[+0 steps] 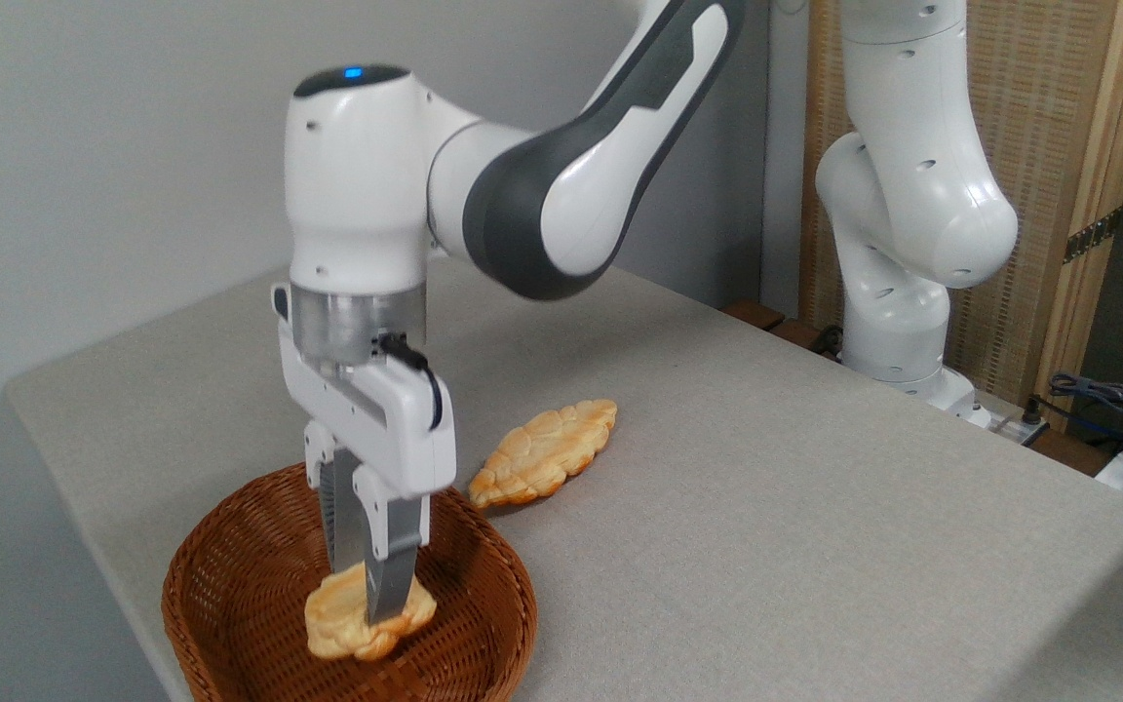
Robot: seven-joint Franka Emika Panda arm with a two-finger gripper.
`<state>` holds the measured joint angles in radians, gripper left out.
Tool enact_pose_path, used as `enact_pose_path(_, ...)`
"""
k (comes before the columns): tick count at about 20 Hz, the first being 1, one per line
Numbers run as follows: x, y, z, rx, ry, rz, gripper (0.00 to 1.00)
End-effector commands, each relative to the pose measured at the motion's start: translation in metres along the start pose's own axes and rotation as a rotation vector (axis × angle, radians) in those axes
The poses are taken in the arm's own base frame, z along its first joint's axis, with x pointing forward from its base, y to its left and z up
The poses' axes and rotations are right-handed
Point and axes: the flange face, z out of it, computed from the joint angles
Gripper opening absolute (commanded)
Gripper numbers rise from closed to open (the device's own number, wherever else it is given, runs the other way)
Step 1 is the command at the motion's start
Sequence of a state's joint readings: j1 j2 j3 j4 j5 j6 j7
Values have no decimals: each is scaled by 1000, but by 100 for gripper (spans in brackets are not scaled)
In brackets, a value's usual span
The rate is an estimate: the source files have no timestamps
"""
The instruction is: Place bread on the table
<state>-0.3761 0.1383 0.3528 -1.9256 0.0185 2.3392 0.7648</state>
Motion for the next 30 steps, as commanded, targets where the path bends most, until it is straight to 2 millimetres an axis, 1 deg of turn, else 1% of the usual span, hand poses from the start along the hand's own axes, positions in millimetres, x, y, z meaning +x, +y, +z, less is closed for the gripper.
enact_pose_path(1, -14, 2, -40, -40, -2, -19, 60)
enact_pose_path(6, -38, 10, -83, -123, -38, -32, 65)
enact_pose_path(7, -44, 13, -89, -149, -55, -32, 67)
enact_pose_path(8, -47, 15, -92, -163, -64, -32, 68)
enact_pose_path(10, -61, 26, -96, -216, -98, -28, 69)
enact_pose_path(13, -81, 46, -88, -302, -162, -19, 69)
enact_pose_path(15, -91, 57, -72, -352, -213, -14, 69)
enact_pose_path(18, -100, 70, -47, -384, -256, 7, 77)
enact_pose_path(19, -101, 70, -42, -384, -261, 13, 83)
enact_pose_path(20, -100, 70, -37, -385, -268, 13, 100)
enact_pose_path(24, -98, 72, -29, -391, -284, 18, 100)
enact_pose_path(30, -98, 71, -29, -388, -282, 18, 100)
